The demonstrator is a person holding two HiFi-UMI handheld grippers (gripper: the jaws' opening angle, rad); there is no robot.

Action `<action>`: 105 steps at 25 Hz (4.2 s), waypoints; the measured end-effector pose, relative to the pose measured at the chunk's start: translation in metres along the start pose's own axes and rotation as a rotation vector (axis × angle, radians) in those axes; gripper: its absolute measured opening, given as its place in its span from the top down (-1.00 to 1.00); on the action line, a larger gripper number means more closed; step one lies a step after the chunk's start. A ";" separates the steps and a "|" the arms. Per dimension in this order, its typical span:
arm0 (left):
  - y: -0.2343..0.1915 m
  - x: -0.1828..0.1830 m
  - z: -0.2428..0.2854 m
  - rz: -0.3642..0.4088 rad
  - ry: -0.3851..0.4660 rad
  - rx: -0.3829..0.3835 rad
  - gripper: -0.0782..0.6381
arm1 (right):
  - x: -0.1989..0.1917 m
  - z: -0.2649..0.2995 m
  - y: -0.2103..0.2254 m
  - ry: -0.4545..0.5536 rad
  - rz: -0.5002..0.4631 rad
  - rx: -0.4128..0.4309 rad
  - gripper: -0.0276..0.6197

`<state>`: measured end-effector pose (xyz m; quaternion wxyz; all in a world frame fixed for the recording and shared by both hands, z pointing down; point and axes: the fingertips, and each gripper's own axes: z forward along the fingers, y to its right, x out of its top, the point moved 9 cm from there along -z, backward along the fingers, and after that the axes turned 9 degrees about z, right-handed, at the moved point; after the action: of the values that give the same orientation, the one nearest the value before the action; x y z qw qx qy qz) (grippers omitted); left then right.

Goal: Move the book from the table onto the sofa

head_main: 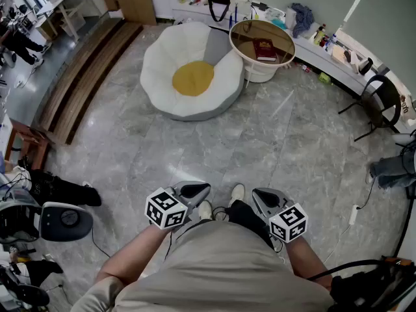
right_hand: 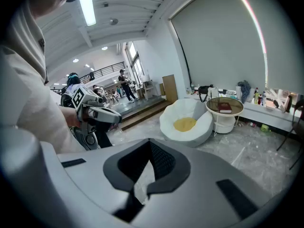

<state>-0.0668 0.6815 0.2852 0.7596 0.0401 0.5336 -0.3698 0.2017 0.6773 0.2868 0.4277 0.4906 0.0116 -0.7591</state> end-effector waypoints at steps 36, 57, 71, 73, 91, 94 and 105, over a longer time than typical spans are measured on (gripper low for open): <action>-0.313 0.261 0.284 0.131 -0.089 -0.137 0.47 | 0.250 0.151 0.334 0.129 0.215 -0.250 0.54; -0.547 0.312 0.526 -0.152 -0.189 0.018 0.38 | 0.363 0.333 0.684 -0.015 0.359 -0.176 0.36; -0.702 0.266 0.758 -0.284 -0.255 0.111 0.22 | 0.343 0.506 0.927 -0.168 0.427 -0.110 0.26; -0.723 0.253 0.779 -0.299 -0.270 0.116 0.21 | 0.338 0.527 0.946 -0.174 0.436 -0.116 0.26; -0.784 0.196 0.831 -0.477 -0.225 0.122 0.15 | 0.314 0.574 0.979 -0.084 0.630 -0.074 0.44; -0.790 0.191 0.779 -0.475 -0.187 0.138 0.15 | 0.322 0.589 0.930 -0.070 0.613 -0.059 0.45; -0.780 0.178 0.681 -0.535 -0.059 0.287 0.15 | 0.348 0.619 0.848 -0.102 0.497 0.054 0.47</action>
<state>0.0212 -0.2846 0.6869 0.6369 -0.0057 0.4452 -0.6293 0.2542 -0.3526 0.6861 0.5878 0.4508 -0.1513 -0.6545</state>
